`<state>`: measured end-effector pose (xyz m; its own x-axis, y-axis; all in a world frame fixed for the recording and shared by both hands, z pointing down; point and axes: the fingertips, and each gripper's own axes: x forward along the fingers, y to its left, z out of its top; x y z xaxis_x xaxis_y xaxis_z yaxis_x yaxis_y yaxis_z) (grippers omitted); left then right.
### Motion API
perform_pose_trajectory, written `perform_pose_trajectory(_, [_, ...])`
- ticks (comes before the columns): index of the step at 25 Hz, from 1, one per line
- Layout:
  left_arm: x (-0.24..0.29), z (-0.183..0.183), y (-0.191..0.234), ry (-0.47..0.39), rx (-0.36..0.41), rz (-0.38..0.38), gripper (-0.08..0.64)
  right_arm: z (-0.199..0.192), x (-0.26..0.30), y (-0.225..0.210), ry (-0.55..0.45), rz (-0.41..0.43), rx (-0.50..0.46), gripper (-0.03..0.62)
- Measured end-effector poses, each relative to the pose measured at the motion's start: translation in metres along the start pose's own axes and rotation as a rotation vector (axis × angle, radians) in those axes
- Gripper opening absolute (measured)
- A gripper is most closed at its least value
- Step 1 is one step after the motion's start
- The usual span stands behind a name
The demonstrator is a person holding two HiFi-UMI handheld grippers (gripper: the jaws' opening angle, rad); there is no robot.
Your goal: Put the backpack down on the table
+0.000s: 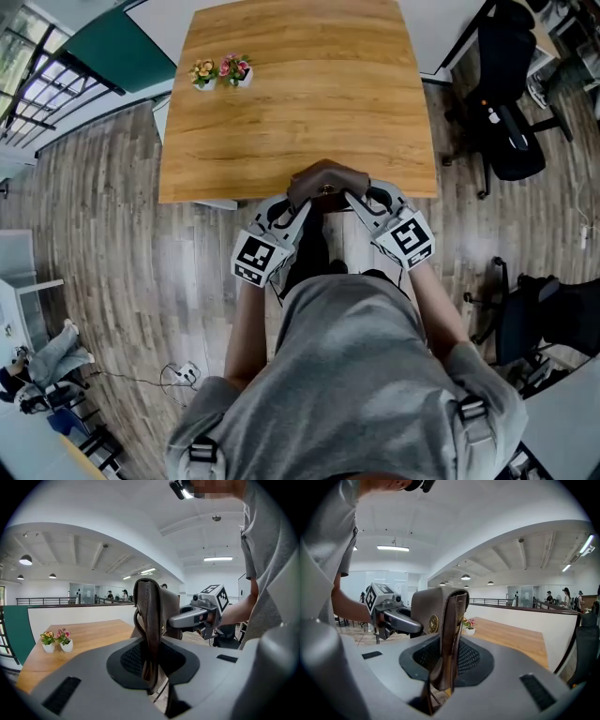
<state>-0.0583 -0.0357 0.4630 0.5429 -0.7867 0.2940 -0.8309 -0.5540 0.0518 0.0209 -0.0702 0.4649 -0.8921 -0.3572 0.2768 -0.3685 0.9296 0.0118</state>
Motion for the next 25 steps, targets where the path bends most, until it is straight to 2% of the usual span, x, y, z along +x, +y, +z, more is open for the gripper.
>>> perform_pose_trajectory(9, [0.035,0.012,0.032,0.01,0.026,-0.037,0.063,0.006,0.019,-0.041,-0.002,-0.044,0.016,0.08])
perform_pose_trajectory(25, [0.089,0.027,0.079,0.014,0.024,-0.134,0.063,0.011,0.049,-0.099,0.018,-0.145,0.043,0.081])
